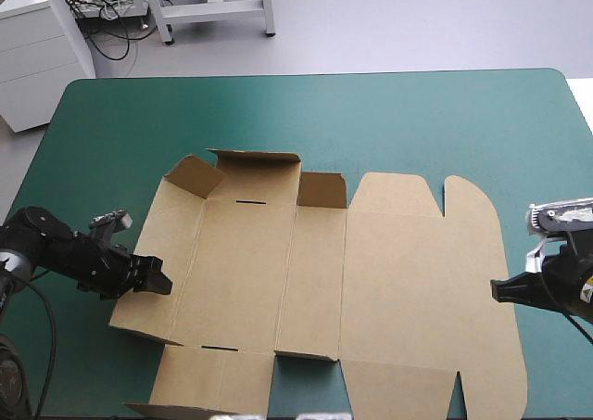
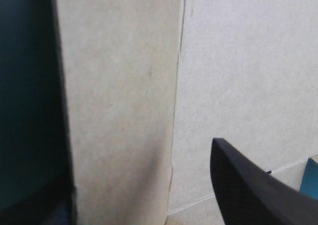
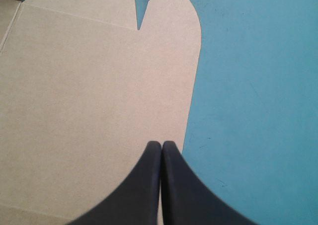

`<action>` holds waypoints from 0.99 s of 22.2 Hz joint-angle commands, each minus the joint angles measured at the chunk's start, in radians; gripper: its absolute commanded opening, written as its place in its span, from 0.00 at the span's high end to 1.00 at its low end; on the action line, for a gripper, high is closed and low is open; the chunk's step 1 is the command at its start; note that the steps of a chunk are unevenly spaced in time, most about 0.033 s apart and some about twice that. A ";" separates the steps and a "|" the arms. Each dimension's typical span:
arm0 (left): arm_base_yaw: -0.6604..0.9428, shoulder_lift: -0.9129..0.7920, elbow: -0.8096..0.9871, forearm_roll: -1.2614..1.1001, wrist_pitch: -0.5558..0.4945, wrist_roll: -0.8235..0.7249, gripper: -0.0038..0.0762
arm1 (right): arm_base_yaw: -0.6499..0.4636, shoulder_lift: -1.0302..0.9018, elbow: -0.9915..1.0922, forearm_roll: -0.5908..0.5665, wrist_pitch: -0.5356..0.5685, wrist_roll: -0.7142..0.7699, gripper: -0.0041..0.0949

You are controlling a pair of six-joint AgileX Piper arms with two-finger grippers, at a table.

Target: Fold the box

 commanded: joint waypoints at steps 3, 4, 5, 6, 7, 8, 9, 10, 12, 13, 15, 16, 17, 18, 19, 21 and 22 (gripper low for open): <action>-0.008 -0.001 0.051 -0.061 0.103 0.008 0.42 | -0.004 0.005 -0.022 -0.013 -0.043 -0.010 0.98; -0.008 -0.001 0.055 -0.066 0.103 0.013 0.42 | -0.004 0.003 -0.022 -0.013 -0.041 -0.010 0.98; -0.008 -0.001 0.055 -0.070 0.100 0.013 0.42 | -0.004 0.003 -0.022 -0.013 -0.041 -0.010 0.98; -0.008 -0.001 0.055 -0.070 0.088 0.013 0.42 | -0.004 0.003 -0.022 -0.013 -0.041 -0.010 0.98; -0.008 -0.001 0.055 -0.070 0.081 0.013 0.42 | -0.004 0.003 -0.022 -0.013 -0.041 -0.010 0.98; -0.008 -0.001 0.055 -0.070 0.077 0.013 0.43 | -0.004 0.003 -0.022 -0.013 -0.041 -0.010 0.98; -0.008 -0.001 0.055 -0.070 0.070 0.013 0.43 | -0.004 0.003 -0.022 -0.013 -0.041 -0.012 0.98; -0.008 -0.001 0.055 -0.070 0.051 0.013 0.44 | -0.004 0.003 -0.022 -0.013 -0.041 -0.012 0.98; -0.008 -0.001 0.055 -0.071 0.018 0.008 0.56 | -0.004 0.003 -0.022 -0.013 -0.041 -0.012 0.98; -0.008 -0.001 0.053 -0.081 -0.001 0.008 0.66 | -0.004 0.003 -0.022 -0.013 -0.039 -0.012 0.98; -0.008 -0.001 0.053 -0.126 -0.052 0.030 0.90 | -0.004 0.003 -0.022 -0.013 -0.039 -0.012 0.98; -0.008 -0.001 0.053 -0.146 -0.074 0.046 0.98 | -0.004 0.003 -0.022 -0.013 -0.043 -0.012 0.98; -0.008 -0.001 0.053 -0.158 -0.085 0.054 0.99 | -0.004 0.003 -0.022 -0.013 -0.046 -0.012 0.98; -0.008 -0.001 0.049 -0.166 -0.088 0.067 0.99 | -0.004 0.003 -0.022 -0.013 -0.046 -0.012 0.98; -0.008 -0.001 0.044 -0.173 -0.083 0.093 0.99 | -0.004 0.003 -0.022 -0.013 -0.046 -0.012 0.98; -0.008 -0.001 0.027 -0.183 -0.039 0.170 0.99 | -0.004 0.003 -0.022 -0.013 -0.046 -0.012 0.98; -0.008 -0.001 0.014 -0.206 -0.012 0.219 0.99 | -0.004 0.003 -0.022 -0.013 -0.046 -0.012 0.98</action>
